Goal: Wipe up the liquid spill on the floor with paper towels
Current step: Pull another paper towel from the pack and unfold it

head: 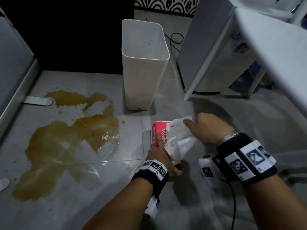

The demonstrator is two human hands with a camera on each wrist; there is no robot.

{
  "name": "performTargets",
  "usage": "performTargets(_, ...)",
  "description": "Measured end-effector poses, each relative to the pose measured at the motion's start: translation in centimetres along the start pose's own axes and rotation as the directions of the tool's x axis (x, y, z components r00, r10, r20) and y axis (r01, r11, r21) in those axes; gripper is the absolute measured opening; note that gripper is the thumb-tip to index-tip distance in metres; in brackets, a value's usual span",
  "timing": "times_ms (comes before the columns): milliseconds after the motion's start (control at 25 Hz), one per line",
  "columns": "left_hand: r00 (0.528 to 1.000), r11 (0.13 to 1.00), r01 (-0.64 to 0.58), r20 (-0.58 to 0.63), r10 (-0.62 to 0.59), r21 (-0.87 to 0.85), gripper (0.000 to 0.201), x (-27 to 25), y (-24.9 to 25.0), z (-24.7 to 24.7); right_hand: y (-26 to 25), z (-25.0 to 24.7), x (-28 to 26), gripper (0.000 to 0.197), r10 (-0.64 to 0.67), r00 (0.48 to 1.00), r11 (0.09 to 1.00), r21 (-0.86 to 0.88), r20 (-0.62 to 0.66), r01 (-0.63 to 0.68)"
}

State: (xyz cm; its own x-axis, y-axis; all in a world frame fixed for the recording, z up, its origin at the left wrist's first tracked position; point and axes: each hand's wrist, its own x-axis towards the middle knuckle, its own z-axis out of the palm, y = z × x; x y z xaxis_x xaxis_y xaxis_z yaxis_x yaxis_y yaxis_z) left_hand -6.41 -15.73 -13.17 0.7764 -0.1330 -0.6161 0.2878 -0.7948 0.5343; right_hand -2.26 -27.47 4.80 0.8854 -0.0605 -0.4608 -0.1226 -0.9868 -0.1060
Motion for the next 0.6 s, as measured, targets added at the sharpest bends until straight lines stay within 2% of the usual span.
performTargets(200, 0.998, 0.997, -0.042, 0.034, 0.045, -0.065, 0.170, -0.1, -0.3, -0.8, -0.5, -6.2, -2.8, 0.065, -0.029, 0.989, 0.992, 0.120, -0.147, 0.047)
performTargets(280, 0.992, 0.976, -0.104, 0.049, 0.115, -0.190, 0.172, -0.1, -1.2, -1.2, -0.4, -7.5, -3.5, 0.074, -0.041, 0.977, 0.965, 0.244, -0.211, 0.093)
performTargets(320, 0.987, 0.950, -0.143, 0.035, 0.159, -0.279, 0.169, -0.3, -1.8, -1.8, -0.6, -7.7, -3.6, 0.077, -0.067, 0.974, 0.924, 0.354, -0.216, 0.142)
performTargets(360, 0.982, 0.909, -0.173, 0.011, 0.191, -0.380, 0.153, -0.8, -2.6, -2.8, -0.8, -7.6, -3.6, 0.076, -0.109, 0.971, 0.853, 0.481, -0.211, 0.200)
performTargets(400, 0.979, 0.867, -0.192, -0.030, 0.201, -0.460, 0.121, -1.5, -3.3, -4.2, -1.2, -7.0, -3.4, 0.070, -0.159, 0.966, 0.757, 0.604, -0.202, 0.251)
performTargets(480, 0.984, 0.784, -0.174, -0.143, 0.109, -0.596, 0.063, -2.9, -4.9, -7.6, -2.4, -5.3, -2.8, 0.049, -0.247, 0.954, 0.507, 0.817, -0.170, 0.276)
performTargets(520, 0.985, 0.696, -0.159, -0.163, 0.061, -0.700, 0.041, -3.4, -6.1, -9.5, -3.3, -4.1, -2.4, 0.043, -0.298, 0.946, 0.369, 0.897, -0.132, 0.241)
performTargets(560, 0.990, 0.545, -0.136, -0.139, 0.037, -0.827, 0.031, -3.9, -7.0, -11.0, -4.0, -3.0, -2.2, 0.043, -0.355, 0.931, 0.247, 0.951, -0.089, 0.185)
performTargets(600, 0.995, 0.349, -0.101, -0.089, 0.048, -0.932, 0.034, -4.5, -8.1, -12.5, -4.8, -1.9, -1.9, 0.046, -0.421, 0.906, 0.158, 0.980, -0.042, 0.119)
